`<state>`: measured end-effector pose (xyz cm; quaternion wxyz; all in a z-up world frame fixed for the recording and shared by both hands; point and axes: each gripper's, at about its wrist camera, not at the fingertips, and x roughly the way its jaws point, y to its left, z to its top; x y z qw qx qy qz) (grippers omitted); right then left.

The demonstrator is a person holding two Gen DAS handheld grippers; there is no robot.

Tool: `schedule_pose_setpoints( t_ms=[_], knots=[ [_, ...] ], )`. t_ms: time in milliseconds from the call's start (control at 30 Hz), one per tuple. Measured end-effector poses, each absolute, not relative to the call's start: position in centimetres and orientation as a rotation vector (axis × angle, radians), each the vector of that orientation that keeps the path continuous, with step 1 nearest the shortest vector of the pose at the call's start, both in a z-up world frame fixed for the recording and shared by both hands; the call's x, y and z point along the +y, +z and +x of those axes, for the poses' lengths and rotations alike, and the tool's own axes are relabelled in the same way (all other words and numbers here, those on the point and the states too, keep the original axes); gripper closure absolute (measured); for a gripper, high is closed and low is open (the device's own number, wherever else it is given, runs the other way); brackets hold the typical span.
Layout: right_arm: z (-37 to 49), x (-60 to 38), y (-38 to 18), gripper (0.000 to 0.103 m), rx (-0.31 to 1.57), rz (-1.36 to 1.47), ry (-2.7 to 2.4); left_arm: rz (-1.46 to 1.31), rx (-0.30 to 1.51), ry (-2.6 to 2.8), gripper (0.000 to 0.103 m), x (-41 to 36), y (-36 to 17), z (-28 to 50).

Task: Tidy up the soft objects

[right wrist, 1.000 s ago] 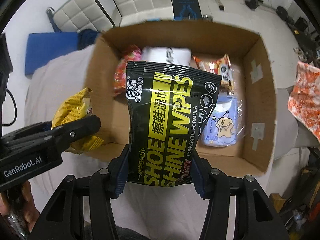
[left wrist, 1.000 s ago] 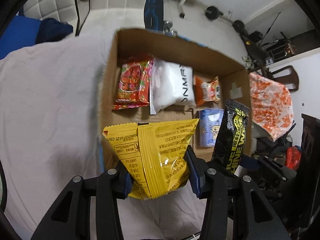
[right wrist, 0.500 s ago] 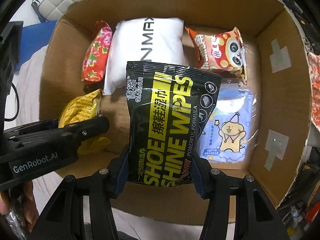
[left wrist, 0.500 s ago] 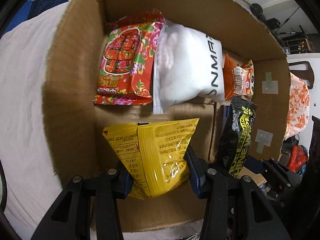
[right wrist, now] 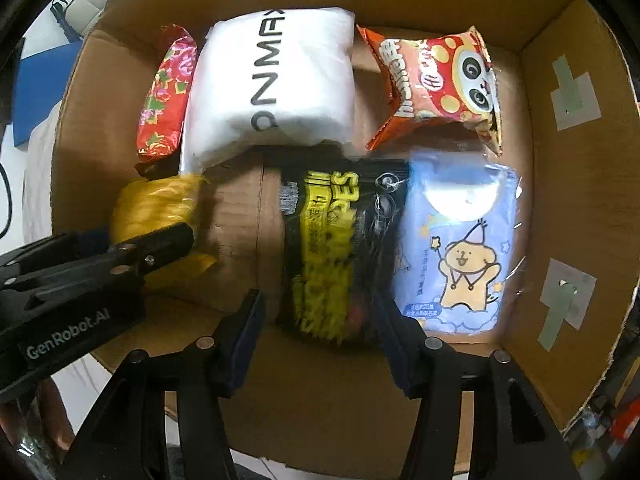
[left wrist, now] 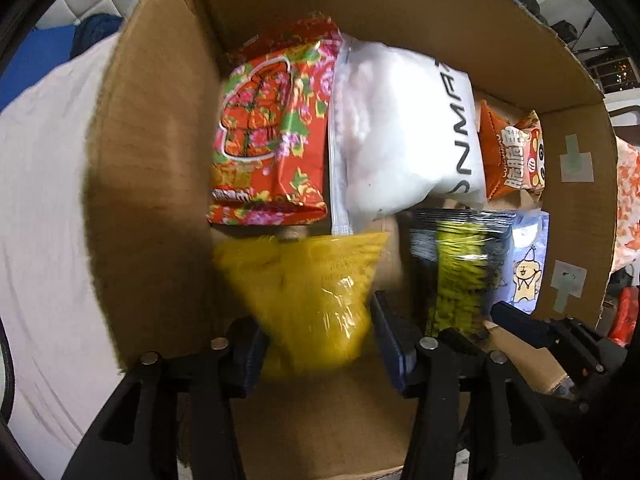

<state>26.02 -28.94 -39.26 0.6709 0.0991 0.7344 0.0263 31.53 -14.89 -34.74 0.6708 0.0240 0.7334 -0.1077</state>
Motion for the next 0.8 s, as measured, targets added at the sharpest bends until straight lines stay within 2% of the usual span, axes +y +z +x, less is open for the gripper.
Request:
schedule_pose_setpoints(
  t_ms=[33,133,200,233,267,333,400,433,533,600,667,800],
  knots=[
    [26.1,-29.1,-39.4,0.044,1.652,0.221,0.060,0.057,1.645,-0.239,0.050,-14.9,-34.6,31.4],
    [26.1,-29.6,-39.6,0.044,1.647,0.210,0.053,0.050,1.634,-0.238,0.048,-14.6,-34.0,31.5],
    [26.3,-30.0,-39.4,0.044,1.644,0.207,0.047,0.046,1.620,-0.242,0.042,-14.7,-33.6,31.4],
    [26.5,-29.9,-38.7,0.043,1.641,0.202,0.046,0.047,1.614,-0.244,0.033,-14.6,-33.4,31.4],
    [26.5,-30.1,-38.5,0.041,1.636,0.195,0.041,0.056,1.601,-0.240,0.024,-14.6,-33.1,31.2],
    [26.6,-30.0,-37.7,0.032,1.626,0.192,0.032,0.073,1.579,-0.243,0.020,-14.8,-32.4,30.9],
    [26.6,-30.2,-37.3,0.020,1.617,0.177,0.016,0.099,1.563,-0.238,0.012,-15.1,-32.0,30.5],
    [26.6,-30.4,-37.1,0.018,1.610,0.169,0.006,0.104,1.555,-0.238,0.008,-15.2,-31.9,30.3],
    [26.5,-31.0,-36.5,0.011,1.588,0.146,-0.028,0.092,1.538,-0.238,0.008,-15.2,-31.4,29.8],
    [26.4,-31.6,-36.1,0.002,1.573,0.132,-0.047,0.084,1.523,-0.225,0.007,-15.1,-31.0,29.3],
    [26.5,-32.1,-35.8,0.000,1.559,0.130,-0.054,0.082,1.502,-0.216,0.003,-14.8,-30.7,28.8],
    [26.3,-32.5,-34.9,0.000,1.531,0.114,-0.067,0.083,1.467,-0.195,0.002,-14.6,-29.8,28.5]
  ],
)
